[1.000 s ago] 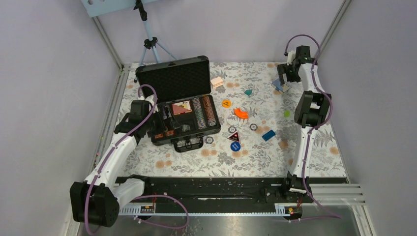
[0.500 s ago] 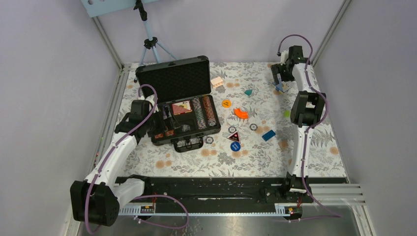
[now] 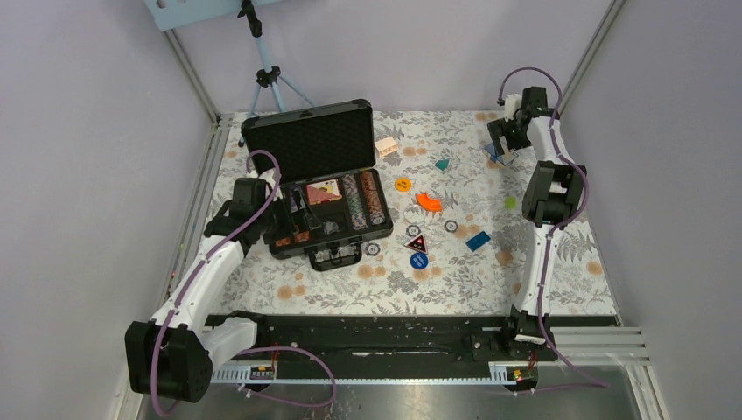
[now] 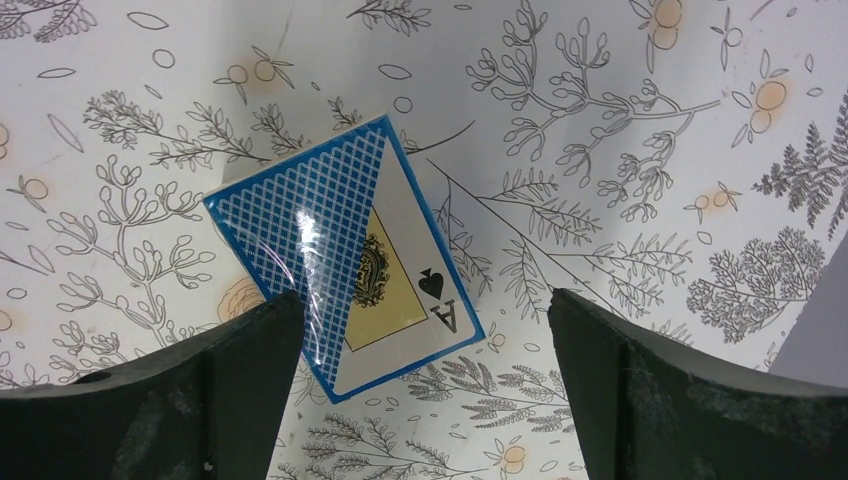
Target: Pack up texas hold em set
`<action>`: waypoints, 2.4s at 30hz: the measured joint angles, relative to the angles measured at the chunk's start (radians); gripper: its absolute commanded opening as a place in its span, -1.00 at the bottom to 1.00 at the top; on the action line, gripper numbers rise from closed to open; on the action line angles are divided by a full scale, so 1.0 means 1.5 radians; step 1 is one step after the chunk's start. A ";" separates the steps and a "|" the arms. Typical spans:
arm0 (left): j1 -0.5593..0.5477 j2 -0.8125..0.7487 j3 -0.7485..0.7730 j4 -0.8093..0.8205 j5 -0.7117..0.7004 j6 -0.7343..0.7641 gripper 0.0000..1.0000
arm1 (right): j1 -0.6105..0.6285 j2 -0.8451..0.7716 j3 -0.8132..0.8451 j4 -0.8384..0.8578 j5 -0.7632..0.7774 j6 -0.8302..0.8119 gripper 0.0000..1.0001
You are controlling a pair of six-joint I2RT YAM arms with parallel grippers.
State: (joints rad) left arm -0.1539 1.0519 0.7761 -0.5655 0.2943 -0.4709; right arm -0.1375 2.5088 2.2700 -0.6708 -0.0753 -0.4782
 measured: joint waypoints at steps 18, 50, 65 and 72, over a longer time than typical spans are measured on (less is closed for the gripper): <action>0.000 0.000 0.000 0.010 0.010 0.000 0.98 | -0.004 -0.008 -0.019 -0.040 -0.115 -0.022 0.94; 0.000 0.000 -0.001 0.011 0.024 0.000 0.98 | 0.036 -0.096 -0.052 -0.136 -0.041 0.181 0.99; 0.000 -0.002 -0.001 0.013 0.027 0.000 0.98 | 0.081 -0.070 -0.071 -0.158 0.070 0.238 0.98; 0.000 -0.002 -0.001 0.014 0.027 0.000 0.98 | 0.077 -0.047 -0.056 -0.166 0.079 0.247 0.99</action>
State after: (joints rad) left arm -0.1539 1.0489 0.7746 -0.5442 0.3351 -0.4709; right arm -0.0216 2.4386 2.1853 -0.9195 0.0437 -0.1070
